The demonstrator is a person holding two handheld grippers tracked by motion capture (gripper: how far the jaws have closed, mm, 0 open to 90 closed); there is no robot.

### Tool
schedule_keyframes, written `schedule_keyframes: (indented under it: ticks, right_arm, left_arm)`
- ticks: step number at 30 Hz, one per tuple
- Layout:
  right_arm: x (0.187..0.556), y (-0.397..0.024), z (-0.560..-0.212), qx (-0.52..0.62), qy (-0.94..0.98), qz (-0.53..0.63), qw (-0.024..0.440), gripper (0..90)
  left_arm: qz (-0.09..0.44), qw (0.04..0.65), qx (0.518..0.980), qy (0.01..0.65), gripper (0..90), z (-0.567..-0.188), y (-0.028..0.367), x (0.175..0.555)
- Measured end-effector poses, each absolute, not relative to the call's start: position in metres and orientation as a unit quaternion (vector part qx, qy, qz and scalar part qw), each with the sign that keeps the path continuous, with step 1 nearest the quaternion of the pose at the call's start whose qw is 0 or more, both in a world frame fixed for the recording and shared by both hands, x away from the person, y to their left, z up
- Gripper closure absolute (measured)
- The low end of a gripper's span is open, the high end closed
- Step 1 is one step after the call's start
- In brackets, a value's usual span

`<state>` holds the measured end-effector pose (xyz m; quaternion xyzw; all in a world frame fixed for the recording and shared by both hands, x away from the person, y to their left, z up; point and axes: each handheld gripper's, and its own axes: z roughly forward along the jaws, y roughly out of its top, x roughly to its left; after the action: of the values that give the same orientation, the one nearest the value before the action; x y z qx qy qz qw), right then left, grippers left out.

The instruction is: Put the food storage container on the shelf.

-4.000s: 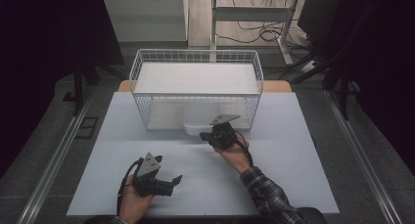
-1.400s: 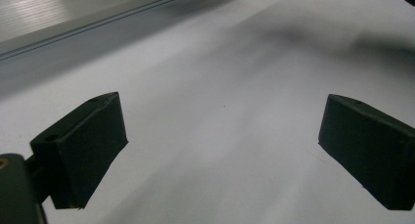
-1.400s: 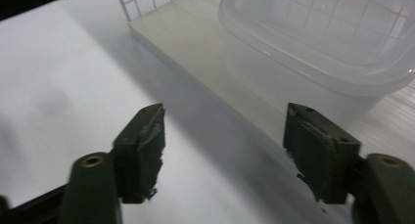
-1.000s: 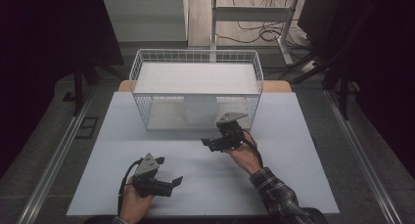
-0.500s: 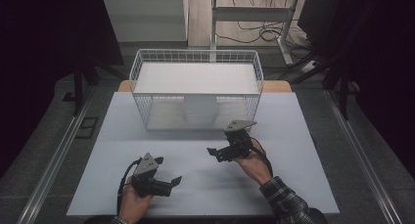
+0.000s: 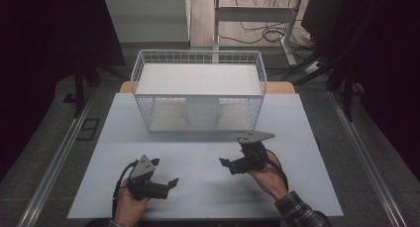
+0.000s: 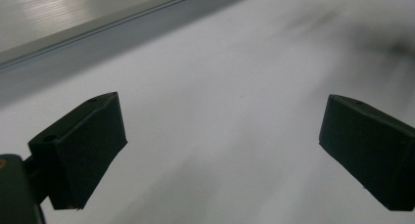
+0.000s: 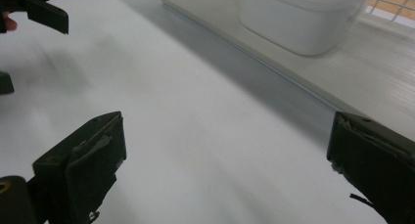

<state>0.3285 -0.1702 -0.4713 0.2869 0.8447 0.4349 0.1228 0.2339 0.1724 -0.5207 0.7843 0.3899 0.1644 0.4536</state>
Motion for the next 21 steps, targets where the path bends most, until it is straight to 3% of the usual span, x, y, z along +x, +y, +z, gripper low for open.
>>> schedule_keyframes:
  ticks: [21]
  right_arm:
    - [0.292,-0.226,-0.501,0.327,0.840,0.401,0.160,0.0]
  left_arm:
    - [0.152,0.431,0.789,0.412,1.8,-0.530,0.191,0.223]
